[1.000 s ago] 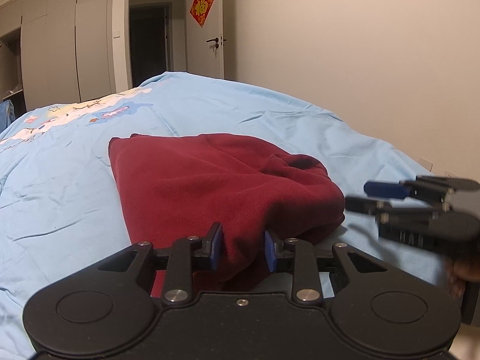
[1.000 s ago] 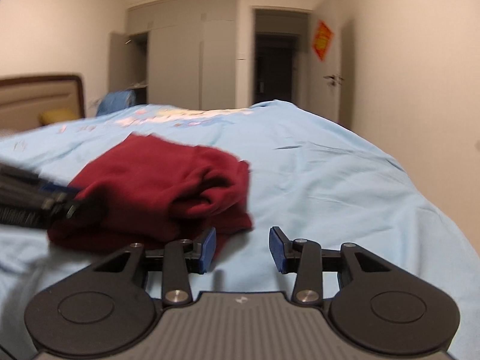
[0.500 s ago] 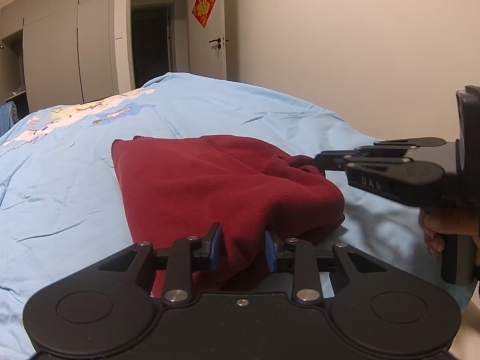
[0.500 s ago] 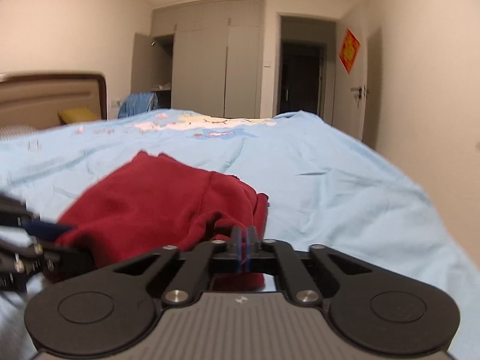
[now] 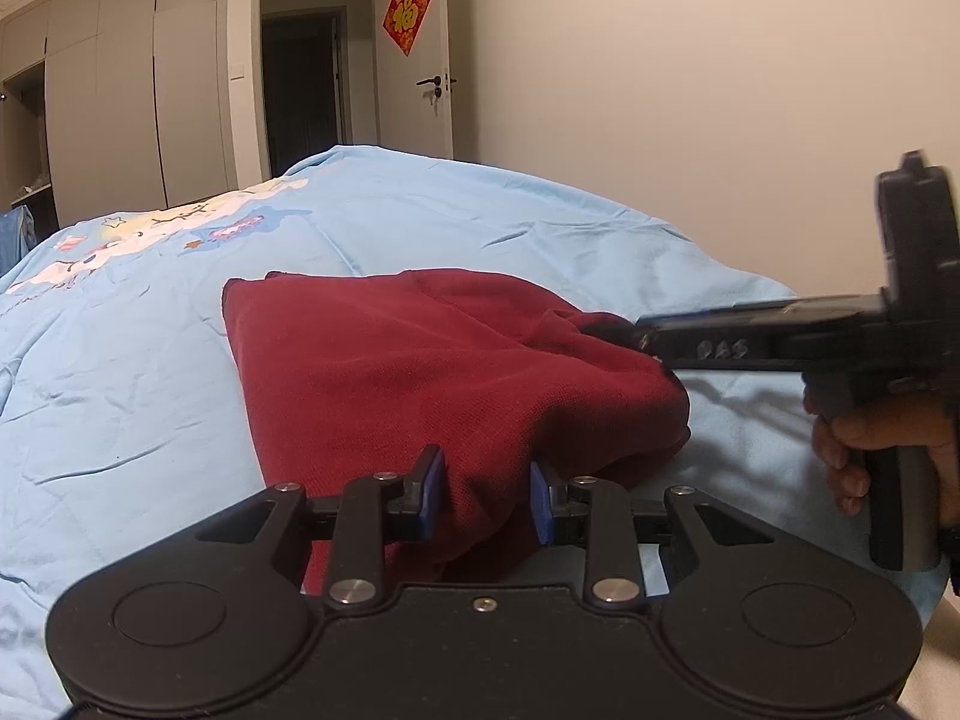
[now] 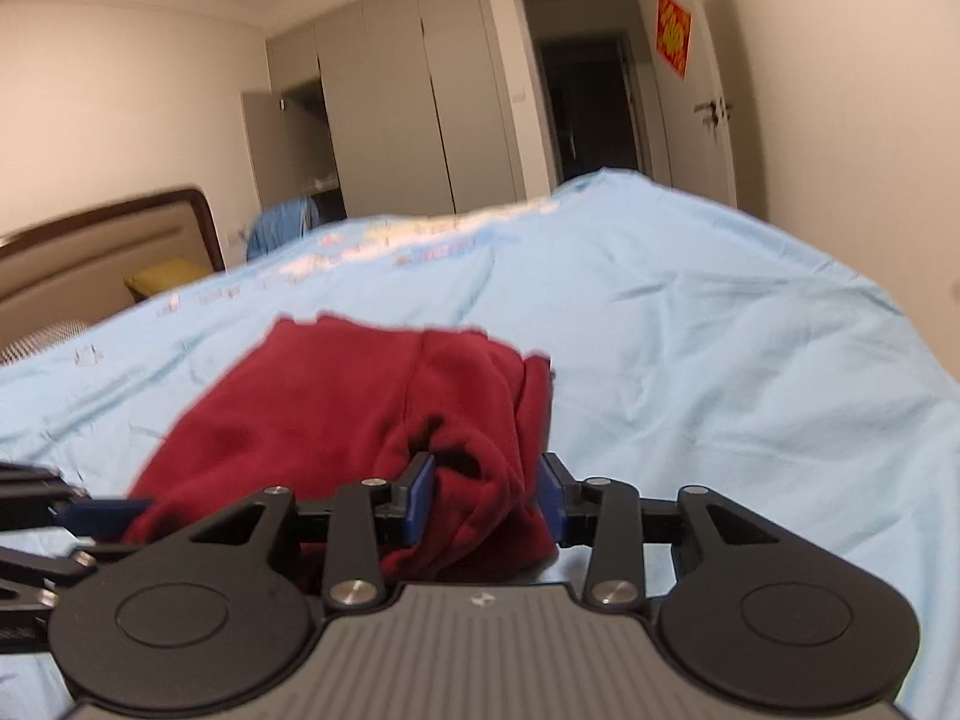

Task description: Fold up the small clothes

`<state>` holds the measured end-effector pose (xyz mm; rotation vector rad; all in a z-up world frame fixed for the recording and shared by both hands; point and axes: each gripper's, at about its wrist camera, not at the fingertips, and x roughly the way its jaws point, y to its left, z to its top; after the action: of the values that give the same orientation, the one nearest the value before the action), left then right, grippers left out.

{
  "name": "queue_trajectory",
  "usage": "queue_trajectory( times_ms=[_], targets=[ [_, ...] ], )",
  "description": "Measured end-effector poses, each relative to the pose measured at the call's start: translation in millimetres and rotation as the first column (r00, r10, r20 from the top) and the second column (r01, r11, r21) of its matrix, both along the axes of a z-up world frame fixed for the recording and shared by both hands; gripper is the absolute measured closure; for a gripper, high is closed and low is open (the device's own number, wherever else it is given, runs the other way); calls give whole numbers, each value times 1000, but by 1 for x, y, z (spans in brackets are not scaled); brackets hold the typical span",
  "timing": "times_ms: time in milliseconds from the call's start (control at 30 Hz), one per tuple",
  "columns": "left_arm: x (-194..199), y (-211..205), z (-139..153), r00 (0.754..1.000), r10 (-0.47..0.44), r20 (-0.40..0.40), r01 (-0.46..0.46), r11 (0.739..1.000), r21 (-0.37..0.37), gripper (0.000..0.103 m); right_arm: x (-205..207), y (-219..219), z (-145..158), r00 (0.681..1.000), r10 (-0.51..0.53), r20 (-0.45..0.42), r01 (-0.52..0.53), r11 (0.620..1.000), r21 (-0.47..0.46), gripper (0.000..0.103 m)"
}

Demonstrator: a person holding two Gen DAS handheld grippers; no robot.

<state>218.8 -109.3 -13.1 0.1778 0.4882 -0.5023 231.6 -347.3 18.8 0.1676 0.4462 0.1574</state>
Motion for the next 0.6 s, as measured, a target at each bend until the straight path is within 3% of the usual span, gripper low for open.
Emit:
queue_trajectory(
  times_ms=[33,67,200,300,400,500,567,600],
  targets=[
    [0,0,0,1000,-1,0,1,1000,0,71,0,2,-2,1000,5,-2,-5,1000,-3,84],
    [0,1,0,1000,-1,0,1,1000,-1,71,-3,4,-2,1000,4,12,-4,1000,-14,89],
    [1,2,0,1000,-7,-5,7,1000,-11,71,-31,24,9,988,-17,157,55,969,-241,92],
    [1,0,-2,1000,-13,-2,13,1000,-3,71,-38,38,3,986,-13,164,74,924,-375,93],
    [1,1,-2,1000,-21,0,21,1000,6,71,-28,37,-13,997,-27,77,54,927,-371,93],
    [1,4,0,1000,-28,-2,28,1000,-6,70,-30,35,-17,997,-37,67,57,940,-335,92],
    [2,7,3,999,-32,-11,31,999,-30,67,-36,34,-14,996,-39,83,64,943,-326,86],
    [2,10,5,999,-39,-16,38,998,-50,62,-39,32,-12,995,-42,87,68,945,-321,79]
  ],
)
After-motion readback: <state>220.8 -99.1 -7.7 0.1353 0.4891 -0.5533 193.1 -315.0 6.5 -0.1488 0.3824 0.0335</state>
